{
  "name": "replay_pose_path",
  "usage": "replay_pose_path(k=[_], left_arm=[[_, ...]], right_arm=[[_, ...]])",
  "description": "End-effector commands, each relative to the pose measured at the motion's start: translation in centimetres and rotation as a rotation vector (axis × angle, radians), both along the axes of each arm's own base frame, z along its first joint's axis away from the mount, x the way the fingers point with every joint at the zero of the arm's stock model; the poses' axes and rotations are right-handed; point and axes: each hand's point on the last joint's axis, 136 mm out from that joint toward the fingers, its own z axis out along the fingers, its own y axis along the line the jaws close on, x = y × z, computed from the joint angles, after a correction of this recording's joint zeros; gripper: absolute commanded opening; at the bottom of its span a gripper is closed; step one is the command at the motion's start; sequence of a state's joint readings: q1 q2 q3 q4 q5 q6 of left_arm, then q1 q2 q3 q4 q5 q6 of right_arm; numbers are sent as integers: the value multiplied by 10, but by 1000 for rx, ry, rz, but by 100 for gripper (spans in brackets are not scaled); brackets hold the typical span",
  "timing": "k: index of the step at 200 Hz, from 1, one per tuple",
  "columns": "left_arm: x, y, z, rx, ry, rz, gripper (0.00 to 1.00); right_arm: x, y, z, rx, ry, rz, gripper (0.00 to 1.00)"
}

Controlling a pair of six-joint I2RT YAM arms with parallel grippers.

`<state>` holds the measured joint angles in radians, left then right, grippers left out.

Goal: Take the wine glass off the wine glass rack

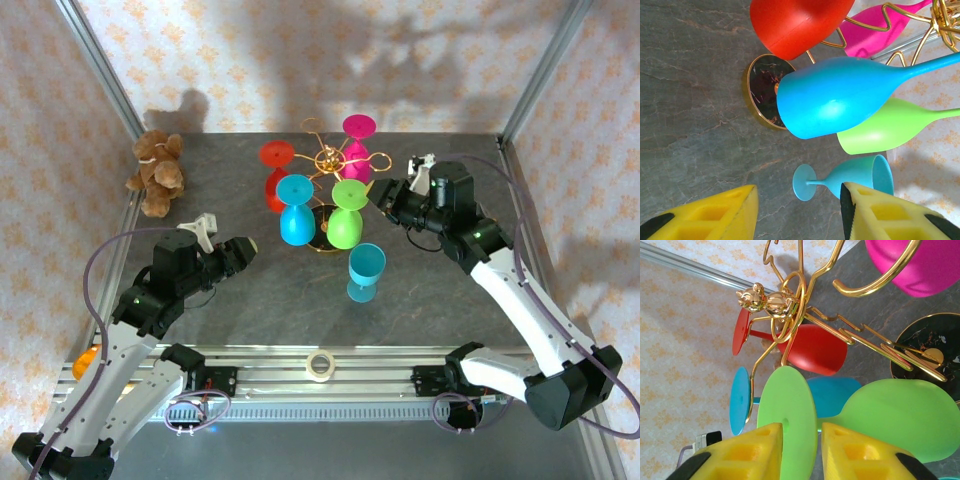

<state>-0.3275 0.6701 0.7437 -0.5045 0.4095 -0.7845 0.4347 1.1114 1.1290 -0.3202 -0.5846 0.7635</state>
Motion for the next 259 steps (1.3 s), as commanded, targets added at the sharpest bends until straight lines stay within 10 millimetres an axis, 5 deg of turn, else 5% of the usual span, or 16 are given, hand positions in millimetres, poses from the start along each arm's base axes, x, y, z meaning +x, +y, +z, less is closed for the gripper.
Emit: replay_pose_path(k=[1,49,126,259], left_arm=[[5,1,16,-12,-48,19,47],[5,1,17,-14,-51,20,47],[6,1,18,-18,-52,24,47],[3,3,20,-15,-58,29,47]], right_arm=[[3,1,-2,5,-7,8,29],[5,3,-5,5,6,14,28],[1,2,1,9,-4,15,14],[-6,-2,10,10,-8,16,10]])
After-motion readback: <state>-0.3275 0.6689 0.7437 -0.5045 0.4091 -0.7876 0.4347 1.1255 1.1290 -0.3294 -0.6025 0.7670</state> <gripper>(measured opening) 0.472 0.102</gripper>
